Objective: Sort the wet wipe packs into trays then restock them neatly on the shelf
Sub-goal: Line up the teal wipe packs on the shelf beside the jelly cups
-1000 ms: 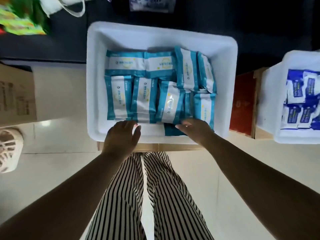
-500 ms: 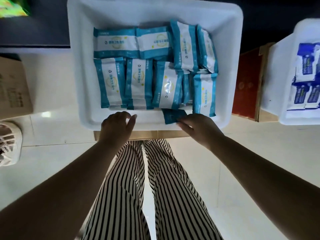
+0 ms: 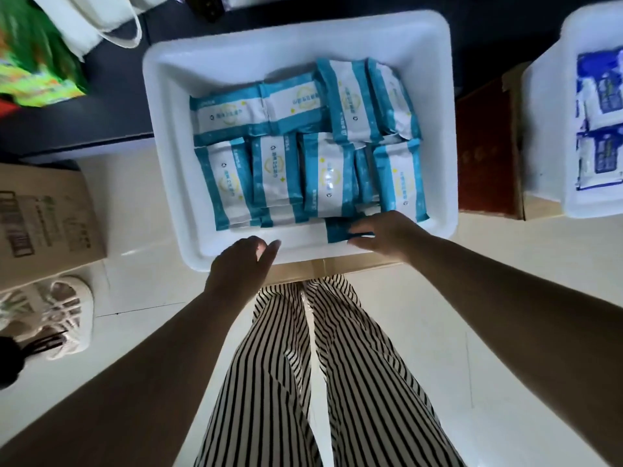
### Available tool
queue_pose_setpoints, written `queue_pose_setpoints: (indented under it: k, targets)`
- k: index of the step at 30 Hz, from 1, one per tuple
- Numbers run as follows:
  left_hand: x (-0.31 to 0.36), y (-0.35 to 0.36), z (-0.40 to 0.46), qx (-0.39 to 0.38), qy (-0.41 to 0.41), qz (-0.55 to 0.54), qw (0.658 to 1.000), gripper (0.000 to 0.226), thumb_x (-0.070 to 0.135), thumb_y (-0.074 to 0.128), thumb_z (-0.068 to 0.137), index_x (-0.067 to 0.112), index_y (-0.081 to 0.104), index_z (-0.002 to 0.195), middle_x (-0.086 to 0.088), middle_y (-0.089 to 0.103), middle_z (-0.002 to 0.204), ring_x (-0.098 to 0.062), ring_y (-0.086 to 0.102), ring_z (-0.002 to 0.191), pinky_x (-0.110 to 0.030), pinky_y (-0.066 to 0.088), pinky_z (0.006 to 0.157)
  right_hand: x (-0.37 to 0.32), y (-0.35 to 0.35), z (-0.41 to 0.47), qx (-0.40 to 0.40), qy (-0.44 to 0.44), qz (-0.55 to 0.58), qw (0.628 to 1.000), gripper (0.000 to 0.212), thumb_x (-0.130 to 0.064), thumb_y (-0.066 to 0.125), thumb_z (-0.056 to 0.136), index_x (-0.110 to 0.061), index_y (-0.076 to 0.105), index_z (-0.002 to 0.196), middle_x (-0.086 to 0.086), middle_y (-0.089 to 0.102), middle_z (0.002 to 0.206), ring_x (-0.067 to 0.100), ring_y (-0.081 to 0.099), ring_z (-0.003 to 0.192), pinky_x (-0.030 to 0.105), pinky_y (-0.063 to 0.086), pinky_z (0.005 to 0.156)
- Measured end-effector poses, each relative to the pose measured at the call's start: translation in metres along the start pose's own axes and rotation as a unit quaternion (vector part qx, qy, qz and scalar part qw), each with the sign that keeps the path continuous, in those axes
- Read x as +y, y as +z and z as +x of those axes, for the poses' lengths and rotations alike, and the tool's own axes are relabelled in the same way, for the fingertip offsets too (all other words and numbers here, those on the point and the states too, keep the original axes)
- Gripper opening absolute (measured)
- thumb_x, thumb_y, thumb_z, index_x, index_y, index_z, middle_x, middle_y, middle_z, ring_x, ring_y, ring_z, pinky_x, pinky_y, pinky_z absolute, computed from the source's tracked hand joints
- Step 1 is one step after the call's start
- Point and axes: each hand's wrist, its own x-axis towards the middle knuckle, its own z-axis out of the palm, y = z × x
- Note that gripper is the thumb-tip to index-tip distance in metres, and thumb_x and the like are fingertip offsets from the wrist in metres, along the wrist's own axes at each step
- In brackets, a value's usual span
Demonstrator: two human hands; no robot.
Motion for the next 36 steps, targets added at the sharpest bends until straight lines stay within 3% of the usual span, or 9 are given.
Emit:
queue_pose_setpoints:
  k: [7, 11, 14, 17, 23, 27, 30, 33, 36]
  targets:
    - [-0.001, 0.002, 0.005, 0.008, -0.018, -0.029, 0.999, 0.05, 0.044, 0.032, 0.097, 0.007, 0.056, 0.12, -0.011, 0.058, 0.126, -0.027, 0.05, 0.118, -0.031, 0.035, 0.093, -0.002, 0.008, -0.006, 0.083, -0.023, 0.006, 0.996, 0.033, -0.027, 0.043, 0.098, -0.007, 0.065, 0.113, 0.012, 0.065, 0.113, 0.025, 0.057, 0.105, 0.026, 0.035, 0.079]
    - [0.016, -0.011, 0.003, -0.02, -0.023, -0.126, 0.992, 0.048, 0.045, 0.039, 0.094, 0.009, 0.055, 0.122, -0.007, 0.056, 0.13, -0.021, 0.049, 0.12, -0.024, 0.032, 0.091, -0.013, -0.017, -0.022, 0.157, 0.016, 0.221, 0.963, 0.03, -0.022, 0.049, 0.096, 0.002, 0.066, 0.102, 0.015, 0.067, 0.095, 0.019, 0.06, 0.087, 0.028, 0.04, 0.073]
    - [0.037, -0.022, 0.002, -0.046, 0.01, -0.262, 0.964, 0.041, 0.04, 0.051, 0.09, 0.013, 0.057, 0.119, 0.001, 0.059, 0.124, -0.012, 0.052, 0.115, -0.016, 0.034, 0.082, -0.014, -0.044, -0.034, 0.125, 0.057, 0.532, 0.835, 0.023, -0.015, 0.049, 0.096, -0.003, 0.06, 0.079, 0.0, 0.06, 0.059, 0.011, 0.056, 0.059, 0.026, 0.046, 0.059]
    - [0.062, -0.036, -0.002, -0.09, 0.03, -0.394, 0.914, 0.038, 0.06, 0.064, 0.07, 0.026, 0.062, 0.087, 0.022, 0.068, 0.089, 0.001, 0.06, 0.095, -0.023, 0.041, 0.077, -0.01, -0.061, -0.044, 0.059, 0.056, 0.721, 0.688, 0.02, -0.013, 0.042, 0.097, -0.006, 0.06, 0.091, 0.004, 0.071, 0.075, 0.017, 0.068, 0.07, 0.031, 0.059, 0.065]
    - [0.083, -0.041, 0.008, -0.084, -0.033, -0.498, 0.863, 0.016, 0.033, 0.071, 0.078, 0.022, 0.066, 0.088, -0.007, 0.068, 0.105, -0.031, 0.06, 0.107, -0.051, 0.045, 0.097, -0.005, -0.063, -0.052, 0.069, 0.053, 0.818, 0.569, 0.02, -0.022, 0.047, 0.094, -0.008, 0.061, 0.094, 0.007, 0.073, 0.08, 0.02, 0.071, 0.071, 0.031, 0.057, 0.054]
    - [0.091, -0.041, 0.011, -0.098, -0.006, -0.468, 0.878, 0.03, 0.041, 0.076, 0.064, 0.021, 0.067, 0.084, -0.005, 0.071, 0.093, -0.024, 0.064, 0.094, -0.043, 0.047, 0.091, 0.008, -0.048, -0.055, 0.026, -0.002, 0.784, 0.62, 0.036, -0.021, 0.069, 0.061, -0.01, 0.068, 0.096, 0.008, 0.072, 0.094, 0.021, 0.07, 0.086, 0.029, 0.058, 0.067]
    - [0.094, -0.03, 0.013, -0.12, 0.017, -0.417, 0.901, 0.018, 0.033, 0.068, 0.075, 0.016, 0.064, 0.078, 0.003, 0.061, 0.072, -0.013, 0.056, 0.071, -0.028, 0.045, 0.069, 0.024, -0.03, -0.053, 0.026, 0.025, 0.759, 0.65, 0.028, -0.004, 0.064, 0.07, -0.007, 0.063, 0.097, 0.008, 0.073, 0.09, 0.02, 0.071, 0.083, 0.027, 0.058, 0.069]
    - [0.094, -0.025, 0.03, -0.108, 0.018, -0.372, 0.922, 0.018, 0.027, 0.062, 0.084, 0.013, 0.065, 0.095, 0.001, 0.063, 0.084, -0.011, 0.058, 0.077, -0.022, 0.048, 0.074, 0.039, -0.018, -0.049, 0.092, 0.073, 0.772, 0.624, 0.019, 0.006, 0.052, 0.083, -0.005, 0.063, 0.094, 0.006, 0.074, 0.083, 0.018, 0.071, 0.076, 0.025, 0.058, 0.065]
    - [0.088, -0.028, 0.071, 0.008, 0.04, -0.281, 0.959, 0.04, 0.026, 0.066, 0.083, 0.005, 0.06, 0.116, -0.006, 0.064, 0.11, -0.013, 0.059, 0.094, -0.017, 0.044, 0.08, 0.057, -0.005, -0.039, 0.176, 0.099, 0.816, 0.542, 0.019, 0.007, 0.051, 0.086, -0.005, 0.063, 0.094, 0.005, 0.074, 0.083, 0.017, 0.071, 0.076, 0.024, 0.057, 0.062]
